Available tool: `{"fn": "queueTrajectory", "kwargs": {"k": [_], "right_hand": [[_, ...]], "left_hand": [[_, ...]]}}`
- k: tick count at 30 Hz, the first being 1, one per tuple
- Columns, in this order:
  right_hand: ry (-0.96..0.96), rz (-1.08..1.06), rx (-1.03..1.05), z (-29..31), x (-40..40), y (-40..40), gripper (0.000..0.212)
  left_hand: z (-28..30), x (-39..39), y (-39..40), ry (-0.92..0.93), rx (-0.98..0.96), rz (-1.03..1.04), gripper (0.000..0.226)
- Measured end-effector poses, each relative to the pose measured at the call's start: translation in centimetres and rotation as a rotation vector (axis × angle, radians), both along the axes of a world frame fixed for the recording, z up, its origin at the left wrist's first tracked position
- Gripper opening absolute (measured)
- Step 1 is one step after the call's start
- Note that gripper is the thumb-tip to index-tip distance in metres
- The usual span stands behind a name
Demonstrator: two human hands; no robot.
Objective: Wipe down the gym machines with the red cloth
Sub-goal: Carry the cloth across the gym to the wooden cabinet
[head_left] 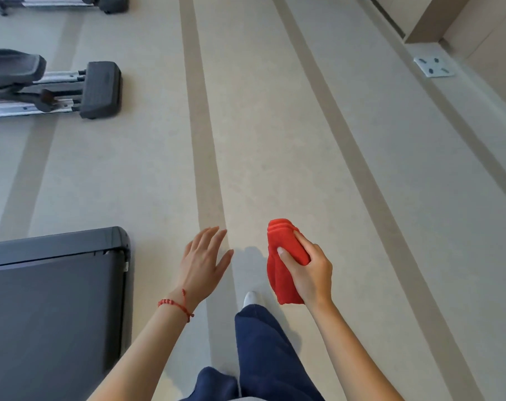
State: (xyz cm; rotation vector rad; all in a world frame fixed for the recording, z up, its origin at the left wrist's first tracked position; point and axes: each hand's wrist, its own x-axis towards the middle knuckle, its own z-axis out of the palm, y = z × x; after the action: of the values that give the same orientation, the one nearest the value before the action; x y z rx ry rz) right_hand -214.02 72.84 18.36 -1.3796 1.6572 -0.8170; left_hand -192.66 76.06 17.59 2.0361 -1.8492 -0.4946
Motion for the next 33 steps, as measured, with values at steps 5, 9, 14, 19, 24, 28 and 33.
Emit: {"fn": "queueTrajectory", "kwargs": {"k": [5,9,14,19,24,28,33], "right_hand": [[0.017,0.039,-0.013,0.7,0.2,-9.2,0.049],[0.031,0.057,-0.012,0.9,1.0,-15.2,0.050],[0.024,0.057,0.002,0.4,3.1,-22.1,0.050],[0.024,0.058,-0.002,0.2,6.3,-29.3,0.050],[-0.002,0.036,-0.010,0.3,11.0,-39.1,0.050],[-0.002,0.022,-0.012,0.8,14.5,-45.6,0.050],[-0.001,0.043,-0.021,1.5,17.4,-52.5,0.051]], "left_hand": [[1.3,0.6,-8.1,0.000,-0.019,0.052,0.045],[1.5,1.6,-13.1,-0.016,0.010,0.080,0.046],[1.4,3.4,-19.6,-0.012,0.024,0.097,0.046],[1.1,6.4,-27.1,-0.008,0.005,0.084,0.045],[1.0,11.3,-37.1,-0.006,0.017,0.069,0.046],[1.7,14.9,-43.7,-0.014,0.015,0.051,0.047],[2.5,18.0,-50.9,-0.012,0.001,0.069,0.045]]}}
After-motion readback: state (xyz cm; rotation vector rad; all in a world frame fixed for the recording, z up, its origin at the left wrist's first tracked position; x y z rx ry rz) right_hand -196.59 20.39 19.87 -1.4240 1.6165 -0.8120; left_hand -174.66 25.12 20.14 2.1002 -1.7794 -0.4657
